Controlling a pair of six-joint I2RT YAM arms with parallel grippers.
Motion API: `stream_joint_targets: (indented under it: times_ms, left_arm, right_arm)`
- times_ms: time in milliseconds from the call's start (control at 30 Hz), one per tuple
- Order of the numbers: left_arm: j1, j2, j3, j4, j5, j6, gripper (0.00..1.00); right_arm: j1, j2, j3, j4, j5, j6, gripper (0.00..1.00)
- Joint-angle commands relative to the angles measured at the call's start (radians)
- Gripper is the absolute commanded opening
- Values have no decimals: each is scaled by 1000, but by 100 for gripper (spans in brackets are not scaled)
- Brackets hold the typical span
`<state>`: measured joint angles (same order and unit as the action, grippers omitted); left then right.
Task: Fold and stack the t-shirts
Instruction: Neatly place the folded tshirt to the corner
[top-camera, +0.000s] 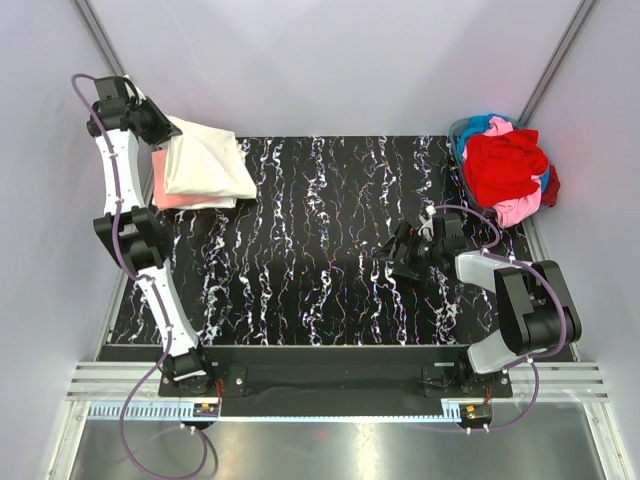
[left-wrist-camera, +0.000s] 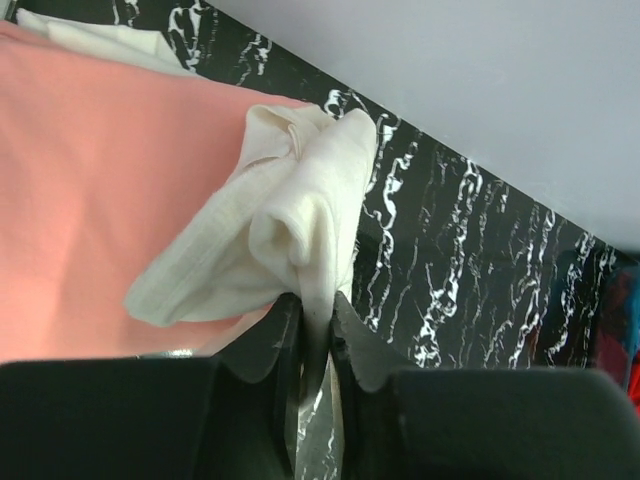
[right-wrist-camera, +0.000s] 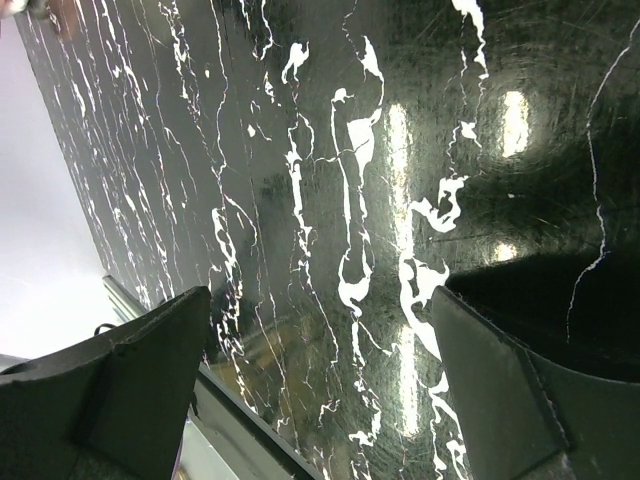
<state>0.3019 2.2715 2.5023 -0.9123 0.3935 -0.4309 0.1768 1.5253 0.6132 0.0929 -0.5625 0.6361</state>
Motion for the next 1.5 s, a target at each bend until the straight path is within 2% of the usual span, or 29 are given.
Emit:
stream_joint_targets:
  times_ms: [0,167,400,667,867,1000,1133,1267,1367,1400,1467]
  left_arm:
    - [38,32,59,104,21,-17,18]
    - [66,92,98,124,8,-23,20]
    - [71,128,87,182,-106,0,22]
    - [88,151,84,176,-232,38,22]
    - [123,149,79,181,-243,24,22]
    - [140,171,69,184,-228,18,27]
    - [138,207,70,193,-217,24,44]
    - [146,235,75,176,-252,37,78]
    - [146,230,61,164,-234,32,88]
    - [143,226,44,159,-226,27,95]
    - [140,194,9,161,-205,12,99]
  right_arm:
    - [6,4,29,27,-20,-13,98]
    - [6,16,34,25,-27,-13,98]
    - [6,18,36,22,-28,-15,98]
    - [6,18,34,25,-31,-15,98]
    - [6,24,37,25,-34,-15,98]
    - [6,29,40,22,-36,-15,98]
    - [6,29,40,24,-37,-16,98]
    - [6,30,40,21,-37,-16,98]
    - [6,32,43,21,-37,-15,98]
    - [6,35,43,21,-37,-15,98]
    - [6,39,46,24,-39,-16,98]
